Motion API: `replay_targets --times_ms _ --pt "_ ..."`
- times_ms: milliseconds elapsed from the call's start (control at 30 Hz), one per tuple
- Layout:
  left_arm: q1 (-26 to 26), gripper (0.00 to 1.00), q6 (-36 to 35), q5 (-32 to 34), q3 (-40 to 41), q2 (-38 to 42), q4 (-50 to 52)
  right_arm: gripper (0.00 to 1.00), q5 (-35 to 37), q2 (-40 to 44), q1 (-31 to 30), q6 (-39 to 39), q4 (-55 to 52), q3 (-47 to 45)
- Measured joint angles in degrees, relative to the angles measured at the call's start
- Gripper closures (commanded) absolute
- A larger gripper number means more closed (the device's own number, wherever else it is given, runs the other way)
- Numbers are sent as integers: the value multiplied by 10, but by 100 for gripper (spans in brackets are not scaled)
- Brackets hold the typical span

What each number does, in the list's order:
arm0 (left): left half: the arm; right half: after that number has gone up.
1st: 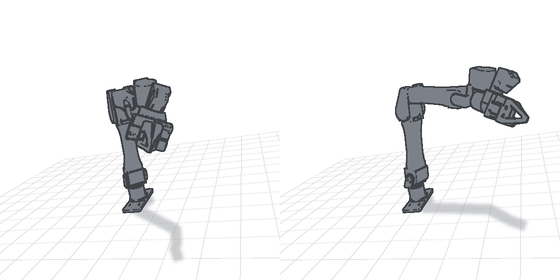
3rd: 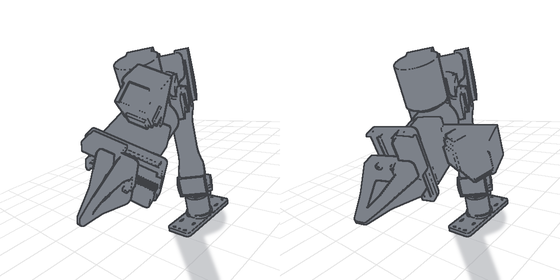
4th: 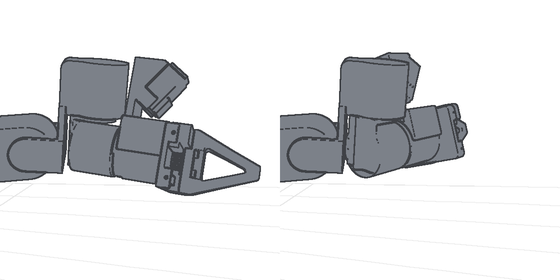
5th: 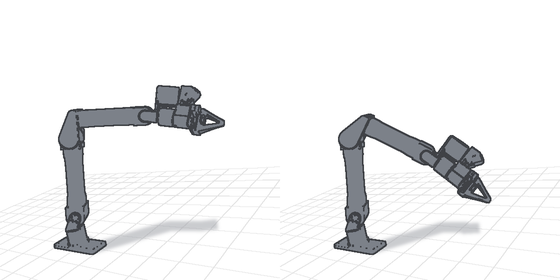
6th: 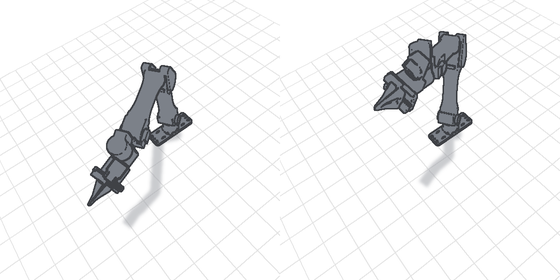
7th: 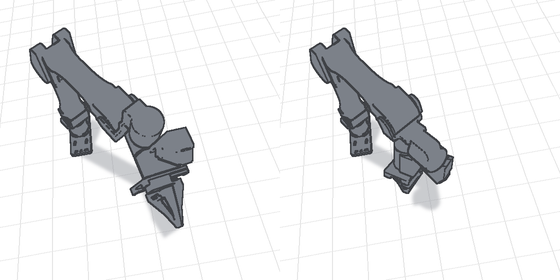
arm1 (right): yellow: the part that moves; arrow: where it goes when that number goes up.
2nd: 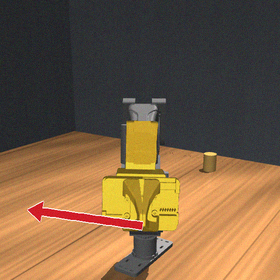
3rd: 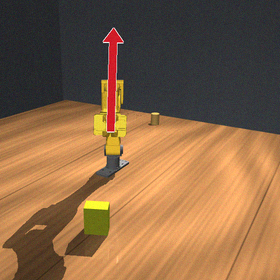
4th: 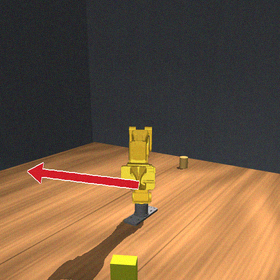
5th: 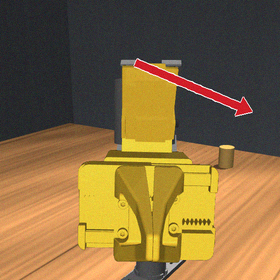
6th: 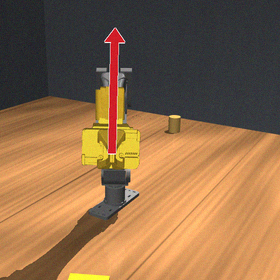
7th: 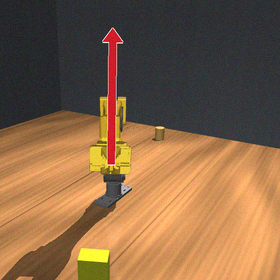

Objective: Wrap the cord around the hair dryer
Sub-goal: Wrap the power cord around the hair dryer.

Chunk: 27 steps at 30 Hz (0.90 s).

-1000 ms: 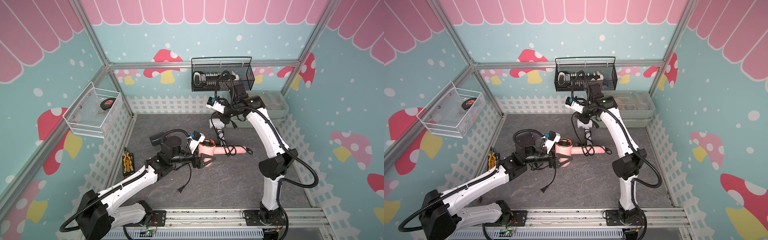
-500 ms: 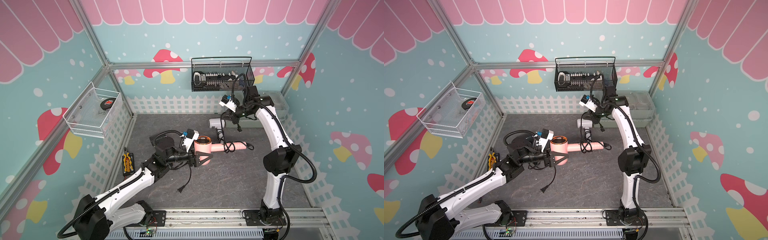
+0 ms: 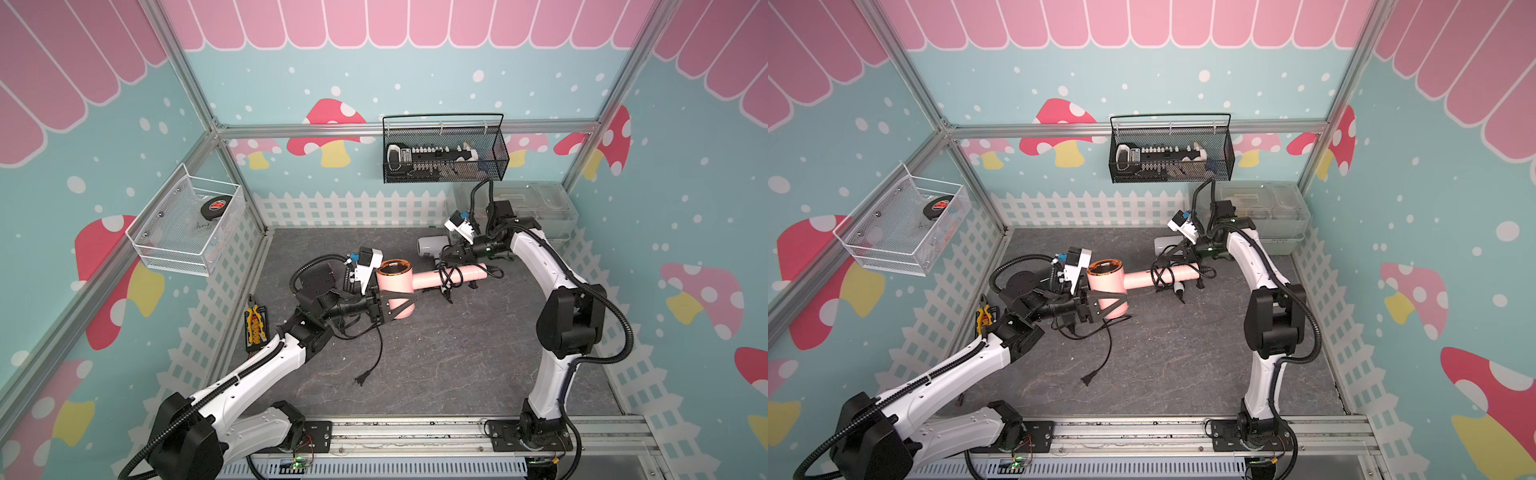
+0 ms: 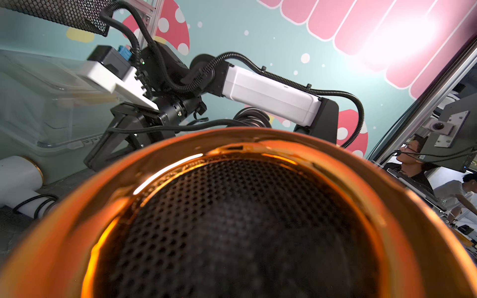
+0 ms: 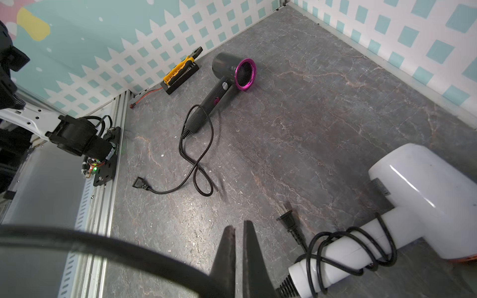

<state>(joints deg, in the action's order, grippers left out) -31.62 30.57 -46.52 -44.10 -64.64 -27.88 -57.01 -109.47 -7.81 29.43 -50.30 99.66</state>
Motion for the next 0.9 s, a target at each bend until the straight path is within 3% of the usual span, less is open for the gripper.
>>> replay_targets --times_ms 300,500,900 --pt "28 100 54 -4 27 -7 -91 100 -12 115 17 -139 226 -195" --pt "39 100 68 26 28 -16 -113 100 -10 148 17 -220 347 -274" --pt "60 100 66 106 24 -28 -123 100 68 251 -37 -277 436 -401"
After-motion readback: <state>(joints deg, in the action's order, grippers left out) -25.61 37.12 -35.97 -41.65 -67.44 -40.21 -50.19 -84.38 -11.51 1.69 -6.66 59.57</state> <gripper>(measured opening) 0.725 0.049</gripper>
